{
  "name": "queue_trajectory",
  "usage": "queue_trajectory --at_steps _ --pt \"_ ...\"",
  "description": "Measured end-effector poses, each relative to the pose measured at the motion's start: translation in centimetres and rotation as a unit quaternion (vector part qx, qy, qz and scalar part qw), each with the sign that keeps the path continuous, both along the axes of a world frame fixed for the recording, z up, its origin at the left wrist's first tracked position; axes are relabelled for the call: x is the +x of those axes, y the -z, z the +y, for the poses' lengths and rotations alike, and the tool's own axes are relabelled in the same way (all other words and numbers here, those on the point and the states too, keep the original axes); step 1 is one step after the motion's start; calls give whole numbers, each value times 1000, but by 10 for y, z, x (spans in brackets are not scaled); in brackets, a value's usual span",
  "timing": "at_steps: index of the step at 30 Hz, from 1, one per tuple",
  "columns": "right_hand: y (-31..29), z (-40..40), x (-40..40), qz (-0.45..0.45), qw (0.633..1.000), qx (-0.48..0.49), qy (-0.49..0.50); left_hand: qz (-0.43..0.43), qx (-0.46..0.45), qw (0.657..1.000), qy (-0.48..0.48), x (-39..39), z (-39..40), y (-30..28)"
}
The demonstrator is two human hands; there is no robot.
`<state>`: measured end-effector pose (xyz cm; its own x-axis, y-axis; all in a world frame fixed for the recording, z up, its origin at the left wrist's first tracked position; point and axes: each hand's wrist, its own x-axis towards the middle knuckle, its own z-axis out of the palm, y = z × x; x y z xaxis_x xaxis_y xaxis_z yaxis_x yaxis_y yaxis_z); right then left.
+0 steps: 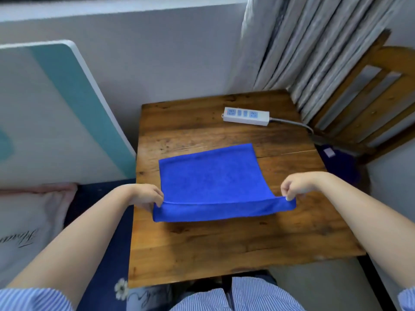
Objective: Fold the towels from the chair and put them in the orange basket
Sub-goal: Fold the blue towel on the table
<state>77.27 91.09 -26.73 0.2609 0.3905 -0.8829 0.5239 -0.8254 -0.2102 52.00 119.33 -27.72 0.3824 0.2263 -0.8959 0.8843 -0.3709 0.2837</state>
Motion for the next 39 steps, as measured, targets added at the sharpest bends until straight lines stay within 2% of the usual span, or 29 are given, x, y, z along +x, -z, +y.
queue_trajectory --at_steps 3,6,8,13,17,21,23,29,39 --pt "15 -7 -10 65 994 -84 9 52 -25 998 16 -5 -8 12" --pt "24 -3 -13 83 992 -96 7 69 -52 996 -15 -8 -7 23" --pt "27 4 -11 75 994 -80 8 45 -41 997 -48 -8 -5 24" --pt "36 22 4 -92 992 87 -29 -76 25 985 -150 0 7 36" --pt "37 40 27 -171 957 232 23 -162 115 963 -183 10 27 57" --pt "53 60 48 -222 920 316 73 -236 142 919 -281 21 42 78" --pt "61 72 53 -235 905 343 94 -256 170 898 -314 28 46 85" --pt "95 106 72 -233 904 336 122 -256 234 862 -370 55 48 110" --pt "137 117 77 -252 879 372 161 -245 298 850 -358 73 50 127"
